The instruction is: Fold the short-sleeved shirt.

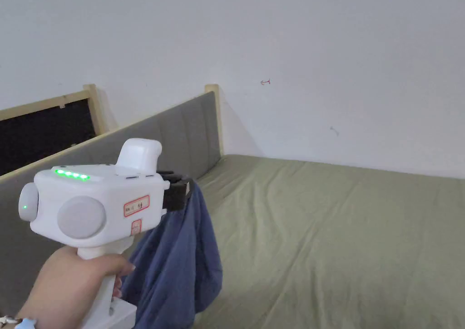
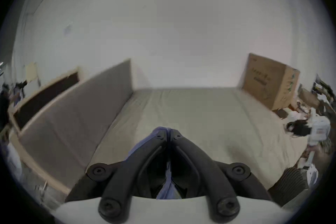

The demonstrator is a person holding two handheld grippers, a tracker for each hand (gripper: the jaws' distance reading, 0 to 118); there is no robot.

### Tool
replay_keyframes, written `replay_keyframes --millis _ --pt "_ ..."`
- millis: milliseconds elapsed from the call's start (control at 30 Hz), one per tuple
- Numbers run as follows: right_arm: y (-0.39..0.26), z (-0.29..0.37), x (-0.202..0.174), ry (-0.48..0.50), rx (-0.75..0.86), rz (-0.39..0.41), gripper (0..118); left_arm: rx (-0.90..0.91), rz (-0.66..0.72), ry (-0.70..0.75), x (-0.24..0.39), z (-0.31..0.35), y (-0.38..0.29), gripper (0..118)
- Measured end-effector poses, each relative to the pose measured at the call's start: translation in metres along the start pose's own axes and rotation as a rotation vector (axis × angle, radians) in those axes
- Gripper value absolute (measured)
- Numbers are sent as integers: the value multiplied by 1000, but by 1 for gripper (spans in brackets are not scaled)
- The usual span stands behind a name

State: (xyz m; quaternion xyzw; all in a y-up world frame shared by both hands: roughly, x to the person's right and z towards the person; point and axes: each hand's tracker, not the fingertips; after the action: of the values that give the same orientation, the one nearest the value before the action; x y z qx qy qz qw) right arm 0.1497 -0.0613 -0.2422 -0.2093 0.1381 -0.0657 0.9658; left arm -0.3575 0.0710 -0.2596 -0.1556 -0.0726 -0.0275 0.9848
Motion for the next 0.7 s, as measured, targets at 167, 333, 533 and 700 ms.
replay_keyframes --millis 167,333,533,700 --pt "14 33 22 -58 80 -54 0 134 -4 -274 99 -9 59 1" --pt "15 64 50 -136 118 -78 0 94 -40 -488 190 -55 73 1" --pt "1 84 84 -213 117 -89 0 -273 25 -709 291 -157 14 1" --pt "-20 77 109 -239 63 -185 0 -711 6 -707 354 -233 -84 1"
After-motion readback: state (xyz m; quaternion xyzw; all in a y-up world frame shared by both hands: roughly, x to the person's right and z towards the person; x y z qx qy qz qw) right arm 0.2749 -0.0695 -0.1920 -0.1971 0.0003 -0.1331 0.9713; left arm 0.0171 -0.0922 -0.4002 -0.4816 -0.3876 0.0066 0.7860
